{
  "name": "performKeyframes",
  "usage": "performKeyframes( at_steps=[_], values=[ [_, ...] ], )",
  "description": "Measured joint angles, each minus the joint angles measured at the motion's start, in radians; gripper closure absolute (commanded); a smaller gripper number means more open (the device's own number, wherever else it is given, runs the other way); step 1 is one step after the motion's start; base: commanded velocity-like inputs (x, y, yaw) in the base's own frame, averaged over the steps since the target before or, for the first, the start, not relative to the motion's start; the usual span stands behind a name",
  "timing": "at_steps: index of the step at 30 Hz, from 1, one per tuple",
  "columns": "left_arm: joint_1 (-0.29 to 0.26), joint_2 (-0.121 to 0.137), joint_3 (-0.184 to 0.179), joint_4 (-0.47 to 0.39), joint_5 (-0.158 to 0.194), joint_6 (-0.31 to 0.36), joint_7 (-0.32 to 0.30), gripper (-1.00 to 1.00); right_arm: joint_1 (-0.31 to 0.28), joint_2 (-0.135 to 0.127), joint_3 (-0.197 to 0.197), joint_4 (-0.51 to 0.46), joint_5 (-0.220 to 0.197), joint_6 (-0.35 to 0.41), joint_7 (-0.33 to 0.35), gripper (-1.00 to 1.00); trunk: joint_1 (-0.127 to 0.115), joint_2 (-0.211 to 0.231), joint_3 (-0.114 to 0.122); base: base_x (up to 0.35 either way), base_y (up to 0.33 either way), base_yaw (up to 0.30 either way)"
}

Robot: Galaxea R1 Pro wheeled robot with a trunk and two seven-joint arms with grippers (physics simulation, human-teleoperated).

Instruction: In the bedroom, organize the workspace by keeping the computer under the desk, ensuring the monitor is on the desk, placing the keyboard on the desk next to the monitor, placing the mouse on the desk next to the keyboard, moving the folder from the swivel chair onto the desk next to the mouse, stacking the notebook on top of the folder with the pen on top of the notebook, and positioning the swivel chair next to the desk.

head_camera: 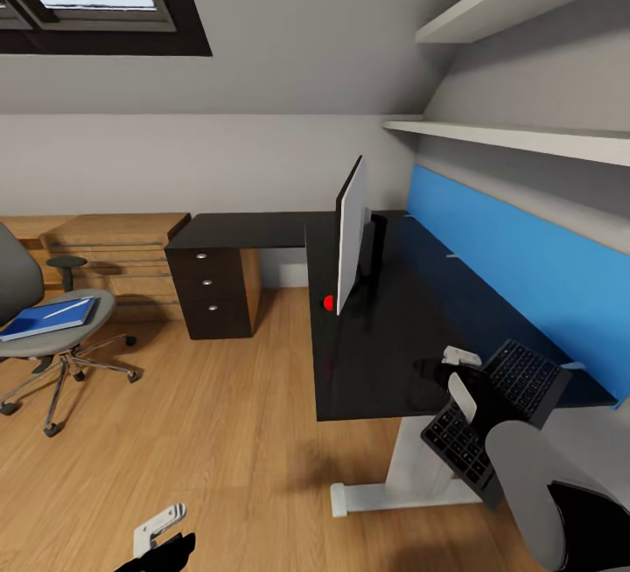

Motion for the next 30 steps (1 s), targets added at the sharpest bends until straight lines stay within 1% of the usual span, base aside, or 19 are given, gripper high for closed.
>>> performKeyframes(
  at_steps=[4, 6, 8, 15, 20, 23, 25, 26, 28, 29, 30],
  values=[
    [0.000, 0.000, -0.001, 0.019, -0.001, -0.003, 0.000, -1.00, 0.000, 0.001, 0.000, -0.028, -0.002, 0.030, 0.000, -1.00, 0.000, 0.000, 0.004, 0.000, 0.000, 0.000],
    [0.000, 0.000, -0.002, 0.036, -0.001, -0.022, 0.000, -1.00, 0.000, 0.002, 0.000, -0.035, -0.002, 0.036, 0.000, -1.00, 0.000, 0.000, 0.007, 0.000, 0.000, 0.000],
    [0.000, -0.001, -0.002, 0.041, -0.001, -0.033, 0.000, -1.00, 0.000, 0.003, 0.000, -0.037, -0.002, 0.038, 0.000, -1.00, 0.000, 0.000, 0.010, 0.000, 0.000, 0.000],
    [0.000, -0.002, -0.003, 0.044, -0.002, -0.039, 0.000, -1.00, 0.000, 0.005, 0.000, -0.040, -0.002, 0.039, -0.001, -1.00, 0.000, 0.000, 0.021, 0.000, 0.000, 0.000],
    [0.000, -0.001, -0.003, 0.044, -0.002, -0.040, -0.001, -1.00, 0.003, 0.011, -0.001, -0.087, -0.002, 0.042, -0.001, -1.00, 0.000, 0.000, 0.029, 0.000, 0.000, 0.000],
    [0.000, -0.001, -0.003, 0.046, -0.002, -0.040, -0.001, -1.00, 0.017, 0.018, -0.001, -0.177, -0.003, 0.051, -0.001, -1.00, 0.000, 0.000, 0.034, 0.000, 0.000, 0.000],
    [0.000, -0.001, -0.003, 0.048, -0.002, -0.041, -0.001, -1.00, 0.029, 0.023, -0.001, -0.212, -0.002, 0.062, -0.001, -1.00, 0.000, 0.000, 0.037, 0.000, 0.000, 0.000],
    [0.000, -0.002, -0.003, 0.049, -0.002, -0.041, -0.001, -1.00, 0.044, 0.027, -0.001, -0.249, -0.002, 0.072, -0.001, -1.00, 0.000, 0.000, 0.039, -0.007, 0.000, 0.000],
    [0.000, -0.002, -0.004, 0.049, -0.002, -0.041, -0.001, -1.00, 0.063, 0.030, -0.001, -0.291, -0.002, 0.083, -0.001, -1.00, 0.000, 0.000, 0.042, -0.067, 0.000, 0.000],
    [0.000, -0.002, -0.004, 0.050, -0.002, -0.041, 0.000, -1.00, 0.088, 0.034, -0.001, -0.338, -0.002, 0.089, -0.001, -1.00, 0.000, 0.000, 0.043, -0.119, 0.000, 0.000],
    [0.000, -0.002, -0.004, 0.050, -0.002, -0.041, -0.001, -1.00, 0.103, 0.036, -0.001, -0.364, -0.002, 0.092, -0.001, -1.00, 0.000, 0.000, 0.045, -0.156, 0.000, 0.000]
  ],
)
